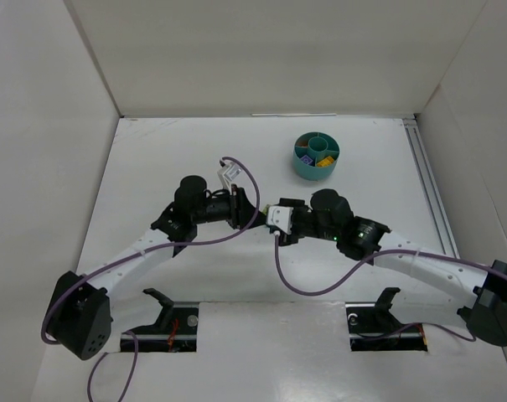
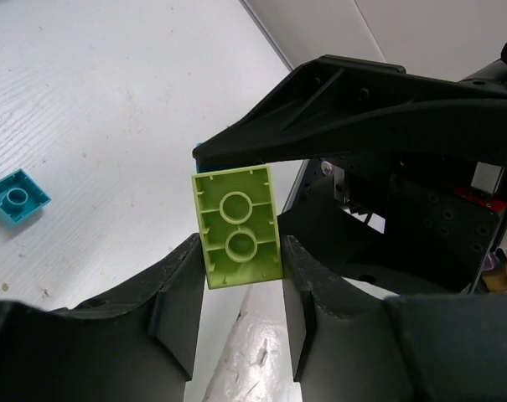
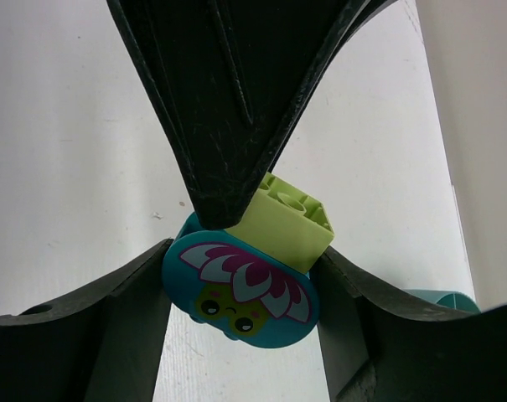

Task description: Sort the legos into containers by color

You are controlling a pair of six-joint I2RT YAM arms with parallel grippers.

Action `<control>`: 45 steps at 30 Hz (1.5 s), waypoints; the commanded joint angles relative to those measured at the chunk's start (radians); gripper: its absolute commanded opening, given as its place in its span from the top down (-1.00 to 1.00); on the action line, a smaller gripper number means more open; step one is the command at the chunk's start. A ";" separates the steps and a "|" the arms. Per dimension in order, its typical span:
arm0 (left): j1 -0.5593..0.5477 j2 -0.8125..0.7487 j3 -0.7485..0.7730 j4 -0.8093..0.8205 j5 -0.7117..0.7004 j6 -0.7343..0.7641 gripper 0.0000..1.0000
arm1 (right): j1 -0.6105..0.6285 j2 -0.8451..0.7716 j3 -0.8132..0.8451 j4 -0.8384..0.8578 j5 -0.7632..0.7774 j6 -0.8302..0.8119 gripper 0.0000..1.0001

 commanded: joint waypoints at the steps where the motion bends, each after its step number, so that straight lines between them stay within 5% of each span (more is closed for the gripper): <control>1: 0.007 -0.047 0.051 0.024 -0.029 0.017 1.00 | -0.007 -0.006 0.003 -0.001 0.033 0.040 0.35; 16: 0.173 0.025 0.204 -0.052 -0.184 0.069 1.00 | -0.193 -0.063 -0.093 -0.067 0.134 0.159 0.35; 23: 0.119 0.301 0.503 -0.108 -0.349 0.156 1.00 | -0.424 -0.026 0.024 -0.264 0.382 0.358 0.35; 31: 0.047 0.722 0.891 -0.043 -0.361 0.175 1.00 | -0.725 -0.120 0.059 -0.372 0.407 0.419 0.32; 39: -0.060 1.065 1.360 -0.120 -0.492 0.234 0.96 | -0.822 -0.127 0.050 -0.370 0.329 0.373 0.32; 45: -0.094 1.168 1.404 0.024 -0.611 0.250 0.84 | -0.840 -0.106 0.050 -0.361 0.306 0.364 0.32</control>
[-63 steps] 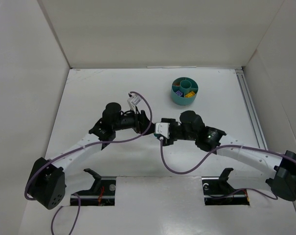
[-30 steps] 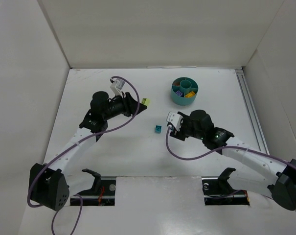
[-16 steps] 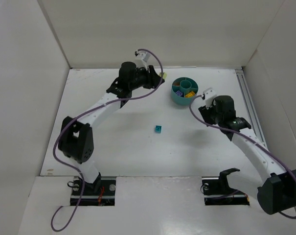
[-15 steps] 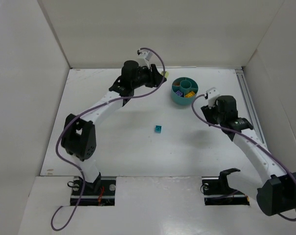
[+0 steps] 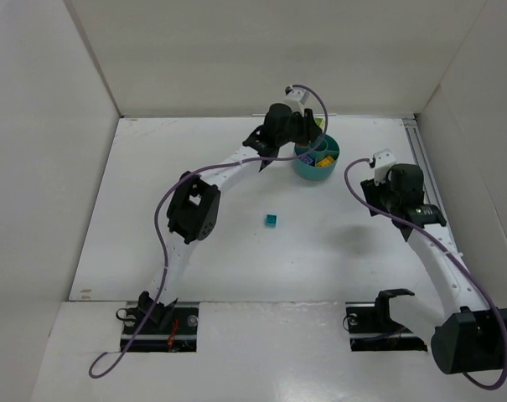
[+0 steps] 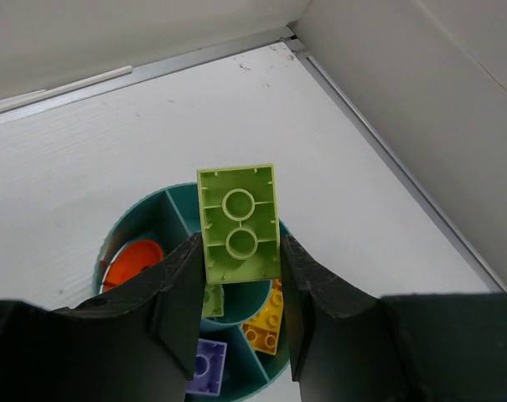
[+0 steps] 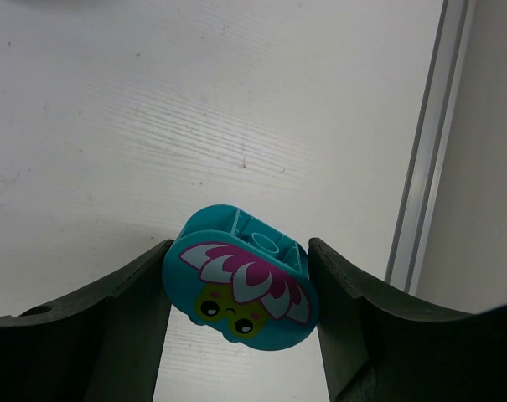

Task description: Sort the legos into containers by color

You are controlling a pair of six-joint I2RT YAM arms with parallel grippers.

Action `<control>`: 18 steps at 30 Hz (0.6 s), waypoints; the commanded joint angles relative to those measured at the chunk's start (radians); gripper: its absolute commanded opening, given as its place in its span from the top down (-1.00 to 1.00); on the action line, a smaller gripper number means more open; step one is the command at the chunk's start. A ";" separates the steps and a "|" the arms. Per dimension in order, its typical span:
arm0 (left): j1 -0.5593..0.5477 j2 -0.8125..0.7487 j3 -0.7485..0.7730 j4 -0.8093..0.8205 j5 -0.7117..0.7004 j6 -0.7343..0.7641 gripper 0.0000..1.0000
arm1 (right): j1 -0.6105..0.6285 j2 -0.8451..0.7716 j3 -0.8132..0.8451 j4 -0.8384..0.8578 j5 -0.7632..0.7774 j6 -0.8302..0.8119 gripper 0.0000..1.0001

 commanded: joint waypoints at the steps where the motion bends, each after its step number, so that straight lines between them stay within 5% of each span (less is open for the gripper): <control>1: -0.013 0.009 0.060 0.147 -0.086 0.018 0.80 | -0.016 0.009 0.042 0.017 -0.043 -0.016 0.32; 11: -0.033 0.061 0.049 0.189 -0.109 0.000 0.75 | -0.025 0.086 -0.002 0.103 -0.172 -0.044 0.22; 18: -0.051 0.052 0.026 0.179 -0.120 0.037 0.75 | -0.025 0.283 -0.093 0.259 -0.282 0.051 0.17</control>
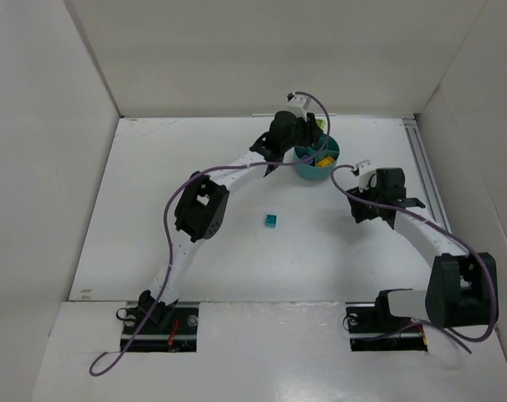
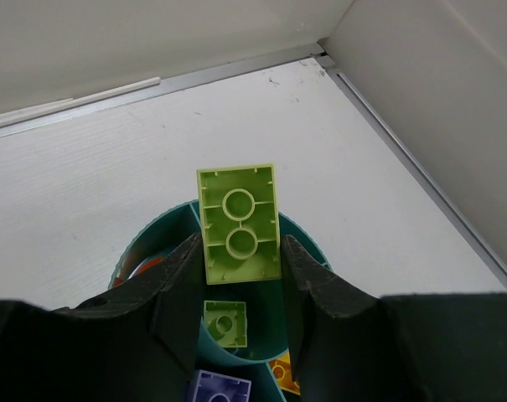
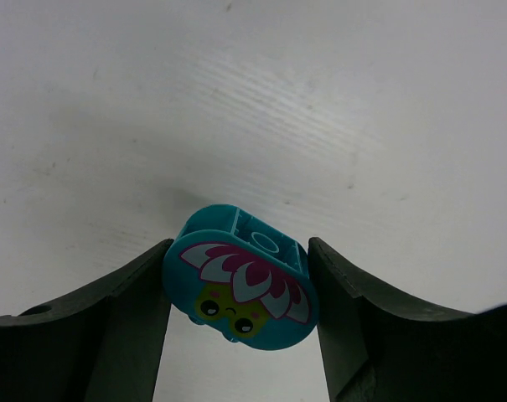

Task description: Sort the legos into containers by color

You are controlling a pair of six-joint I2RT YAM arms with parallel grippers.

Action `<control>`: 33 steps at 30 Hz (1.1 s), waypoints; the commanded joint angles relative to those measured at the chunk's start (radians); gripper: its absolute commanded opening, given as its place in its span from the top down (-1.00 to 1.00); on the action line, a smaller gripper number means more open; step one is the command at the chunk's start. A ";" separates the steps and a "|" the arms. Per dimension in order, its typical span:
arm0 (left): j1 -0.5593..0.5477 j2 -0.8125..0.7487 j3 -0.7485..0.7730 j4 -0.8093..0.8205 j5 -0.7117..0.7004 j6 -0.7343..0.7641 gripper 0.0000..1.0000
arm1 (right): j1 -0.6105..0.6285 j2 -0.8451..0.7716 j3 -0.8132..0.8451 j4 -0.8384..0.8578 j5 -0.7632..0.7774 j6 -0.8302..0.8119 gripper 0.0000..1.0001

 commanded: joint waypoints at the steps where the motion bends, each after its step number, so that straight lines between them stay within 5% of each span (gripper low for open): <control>1: -0.016 -0.040 0.009 0.063 -0.011 0.025 0.75 | -0.006 0.061 -0.031 0.128 -0.090 0.056 0.14; 6: -0.016 -0.050 -0.013 0.063 -0.011 0.035 0.77 | -0.006 0.123 -0.049 0.156 -0.080 0.069 0.02; 18: -0.034 -0.079 -0.053 0.052 -0.029 0.054 0.79 | -0.006 0.089 -0.059 0.156 -0.067 0.061 -0.99; 24: -0.034 -0.100 -0.085 0.043 -0.052 0.063 0.78 | -0.006 -0.001 -0.028 0.121 -0.034 0.061 -0.99; 26: -0.034 -0.100 -0.085 0.043 -0.052 0.074 0.52 | -0.016 -0.035 -0.019 0.109 -0.020 0.052 -0.99; 29: -0.034 -0.100 -0.085 0.043 -0.062 0.074 0.52 | -0.016 -0.069 -0.007 0.072 0.005 0.043 -0.99; 33: -0.034 -0.110 -0.094 0.043 -0.051 0.074 0.27 | -0.016 -0.103 0.012 0.050 0.032 0.032 -0.99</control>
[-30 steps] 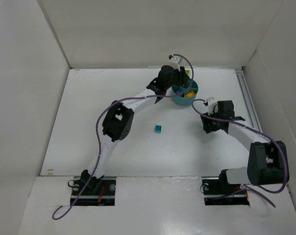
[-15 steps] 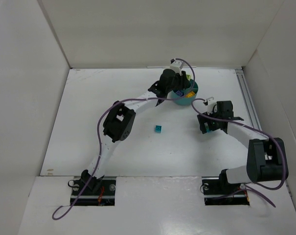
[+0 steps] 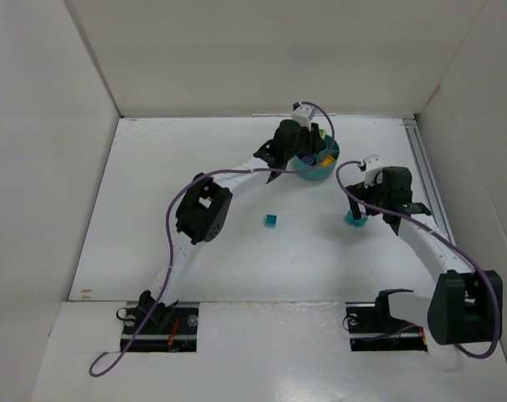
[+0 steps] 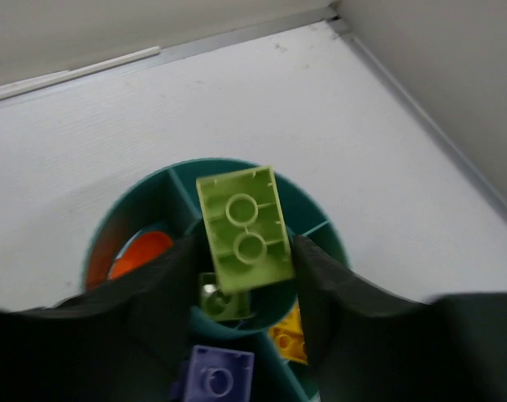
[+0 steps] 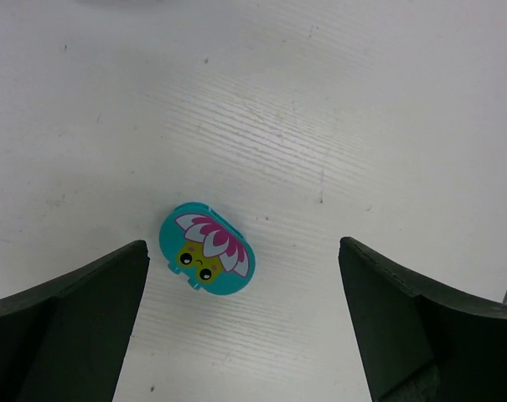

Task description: Sort the legos into containers by color

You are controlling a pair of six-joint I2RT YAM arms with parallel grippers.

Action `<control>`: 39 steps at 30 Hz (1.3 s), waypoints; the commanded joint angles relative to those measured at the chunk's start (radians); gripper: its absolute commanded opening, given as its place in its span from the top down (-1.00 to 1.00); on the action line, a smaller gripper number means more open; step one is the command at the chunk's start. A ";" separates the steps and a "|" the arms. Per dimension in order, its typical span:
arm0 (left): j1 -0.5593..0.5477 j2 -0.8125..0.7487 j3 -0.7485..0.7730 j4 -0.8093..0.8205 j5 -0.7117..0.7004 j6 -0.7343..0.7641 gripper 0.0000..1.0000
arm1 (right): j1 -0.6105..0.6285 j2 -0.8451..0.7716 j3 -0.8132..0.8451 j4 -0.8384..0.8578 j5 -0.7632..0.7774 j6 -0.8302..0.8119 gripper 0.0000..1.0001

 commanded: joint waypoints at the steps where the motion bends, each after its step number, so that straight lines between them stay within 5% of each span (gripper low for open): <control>1: -0.005 -0.095 -0.016 0.023 -0.007 0.015 -0.01 | -0.008 -0.035 0.048 -0.020 0.039 -0.014 -0.99; 15: -0.005 -0.170 -0.045 0.041 0.003 0.015 -0.28 | -0.008 -0.045 0.058 -0.038 0.039 -0.014 -0.99; 17: -0.005 -0.203 -0.046 0.041 0.003 0.015 -0.42 | -0.008 -0.045 0.058 -0.038 0.039 -0.023 -0.99; 20: -0.005 -0.271 -0.076 0.031 0.003 0.015 -0.99 | -0.008 -0.010 0.058 -0.058 0.015 -0.034 -0.99; 26: 0.020 -0.482 -0.203 -0.018 0.033 0.015 -1.00 | -0.027 0.056 0.045 -0.038 -0.119 -0.087 -0.99; 39: 0.092 -0.895 -0.800 -0.084 0.001 -0.118 -1.00 | -0.036 0.091 0.005 -0.061 -0.122 -0.081 -0.77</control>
